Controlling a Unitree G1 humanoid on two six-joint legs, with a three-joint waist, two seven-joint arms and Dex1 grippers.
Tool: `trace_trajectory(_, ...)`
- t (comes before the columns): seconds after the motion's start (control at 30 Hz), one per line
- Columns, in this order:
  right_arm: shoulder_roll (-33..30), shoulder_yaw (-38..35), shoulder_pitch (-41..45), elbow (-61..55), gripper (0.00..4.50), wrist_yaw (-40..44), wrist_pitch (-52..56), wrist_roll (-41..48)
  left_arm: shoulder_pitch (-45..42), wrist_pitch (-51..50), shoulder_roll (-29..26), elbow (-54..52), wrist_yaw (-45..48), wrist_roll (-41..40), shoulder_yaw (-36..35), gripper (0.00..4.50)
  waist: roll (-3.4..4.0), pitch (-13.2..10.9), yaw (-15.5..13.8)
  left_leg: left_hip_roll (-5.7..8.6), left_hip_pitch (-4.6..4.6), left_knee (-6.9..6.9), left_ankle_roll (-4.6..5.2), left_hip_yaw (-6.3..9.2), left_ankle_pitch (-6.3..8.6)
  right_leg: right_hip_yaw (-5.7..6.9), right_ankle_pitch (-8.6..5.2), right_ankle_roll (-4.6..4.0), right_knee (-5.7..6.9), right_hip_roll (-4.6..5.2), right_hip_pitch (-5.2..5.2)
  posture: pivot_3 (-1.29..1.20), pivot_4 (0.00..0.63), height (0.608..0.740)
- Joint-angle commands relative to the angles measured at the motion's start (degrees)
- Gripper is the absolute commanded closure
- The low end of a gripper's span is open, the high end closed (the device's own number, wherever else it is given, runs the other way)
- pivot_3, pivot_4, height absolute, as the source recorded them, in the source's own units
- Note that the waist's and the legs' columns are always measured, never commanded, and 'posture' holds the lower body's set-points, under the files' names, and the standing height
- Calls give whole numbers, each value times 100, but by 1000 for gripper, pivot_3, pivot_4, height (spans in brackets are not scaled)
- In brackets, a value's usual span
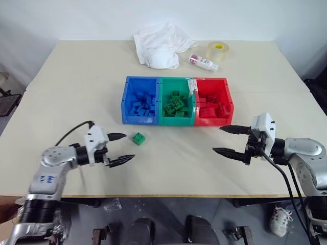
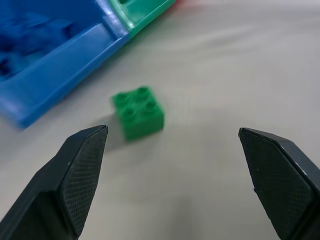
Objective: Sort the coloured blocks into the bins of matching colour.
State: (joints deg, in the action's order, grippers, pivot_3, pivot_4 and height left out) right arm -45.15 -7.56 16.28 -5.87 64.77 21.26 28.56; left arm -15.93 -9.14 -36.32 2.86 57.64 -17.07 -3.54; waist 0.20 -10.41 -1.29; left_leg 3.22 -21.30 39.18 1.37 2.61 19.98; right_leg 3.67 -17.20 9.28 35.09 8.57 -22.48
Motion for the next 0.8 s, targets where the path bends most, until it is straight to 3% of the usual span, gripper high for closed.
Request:
trace_trajectory(0.03, -11, -252, -119, -265, 0, -80, -81, 117, -319, 324, 202, 437, -172, 254, 186, 37, 0, 0, -1, 0, 0, 0, 0, 0, 0, 0, 0, 0, 1, 0, -1, 0, 150, 740)
trace_trajectory(0.13, -3, -331, -246, -366, 0, -175, -76, 127, -575, 340, 309, 847, -306, 515, 395, 37, 0, 0, -2, 2, -1, 0, 0, -2, 0, 0, 0, 0, 0, -1, -1, 0, 150, 740)
trace_trajectory(0.23, -2, -412, -408, -500, 0, -254, -48, 158, -787, 518, 449, 1297, -357, 555, 412, 606, 0, 0, -2, 2, 0, 0, 0, -2, 0, 0, 0, 1, 2, -1, -2, 0, 150, 740)
trace_trajectory(0.47, -6, -526, -626, -656, 0, -397, -42, 210, -1058, 715, 533, 1709, -198, 559, 494, 2910, -1, 0, -7, 2, 0, 3, 1, -2, 0, 1, 0, 1, 2, 1, 0, 0, 150, 740)
trace_trajectory(0.5, -6, -530, -647, -670, 0, -411, -45, 217, -1075, 723, 536, 1717, -175, 547, 492, 3078, -1, 0, -7, 2, 0, 3, 1, -2, 0, 1, 0, 1, 3, 1, 0, 0, 150, 740)
trace_trajectory(0.67, 8, -634, -790, -779, 0, -508, -40, 252, -1151, 480, 510, 1190, 94, 257, 437, 3075, -1, 0, -10, 2, 0, 3, 1, -1, 0, 1, 0, 1, 2, 0, 0, 0, 150, 740)
trace_trajectory(0.8, 12, -731, -951, -885, 0, -612, -53, 283, -1863, 170, 626, 1012, 51, 196, 453, 3075, -3, -1, -37, 2, -1, 5, 1, 1, -1, 1, 0, 1, 3, 2, 1, 0, 150, 740)
